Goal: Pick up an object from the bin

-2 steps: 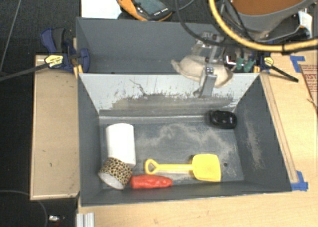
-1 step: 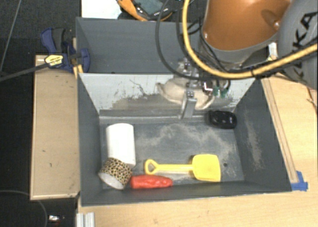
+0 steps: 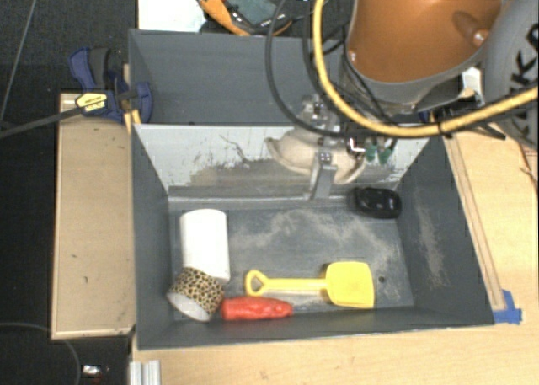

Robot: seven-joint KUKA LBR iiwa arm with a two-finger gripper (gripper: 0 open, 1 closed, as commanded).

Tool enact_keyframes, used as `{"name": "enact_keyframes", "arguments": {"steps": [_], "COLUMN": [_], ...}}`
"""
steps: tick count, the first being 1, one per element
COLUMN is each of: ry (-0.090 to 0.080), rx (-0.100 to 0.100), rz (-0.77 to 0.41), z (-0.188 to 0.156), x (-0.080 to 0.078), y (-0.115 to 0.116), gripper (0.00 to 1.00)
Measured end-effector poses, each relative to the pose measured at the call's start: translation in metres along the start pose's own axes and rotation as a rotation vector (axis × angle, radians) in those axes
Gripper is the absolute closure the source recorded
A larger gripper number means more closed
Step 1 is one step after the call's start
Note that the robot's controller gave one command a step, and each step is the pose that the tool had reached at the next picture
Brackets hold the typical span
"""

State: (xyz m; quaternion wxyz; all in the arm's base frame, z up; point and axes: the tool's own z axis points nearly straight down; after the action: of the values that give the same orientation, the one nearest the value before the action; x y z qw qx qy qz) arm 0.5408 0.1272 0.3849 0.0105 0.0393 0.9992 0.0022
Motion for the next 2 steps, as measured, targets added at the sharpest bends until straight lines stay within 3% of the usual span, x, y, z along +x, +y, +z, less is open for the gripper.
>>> {"name": "enact_keyframes", "arguments": {"steps": [1,2], "ry": [0.017,-0.012], "rx": [0.001,-0.004], "rz": [0.062,0.022], "z": [0.060,0.022], "x": [-0.016,0.014], "y": [0.008,0.014], "gripper": [0.00,0.00]}}
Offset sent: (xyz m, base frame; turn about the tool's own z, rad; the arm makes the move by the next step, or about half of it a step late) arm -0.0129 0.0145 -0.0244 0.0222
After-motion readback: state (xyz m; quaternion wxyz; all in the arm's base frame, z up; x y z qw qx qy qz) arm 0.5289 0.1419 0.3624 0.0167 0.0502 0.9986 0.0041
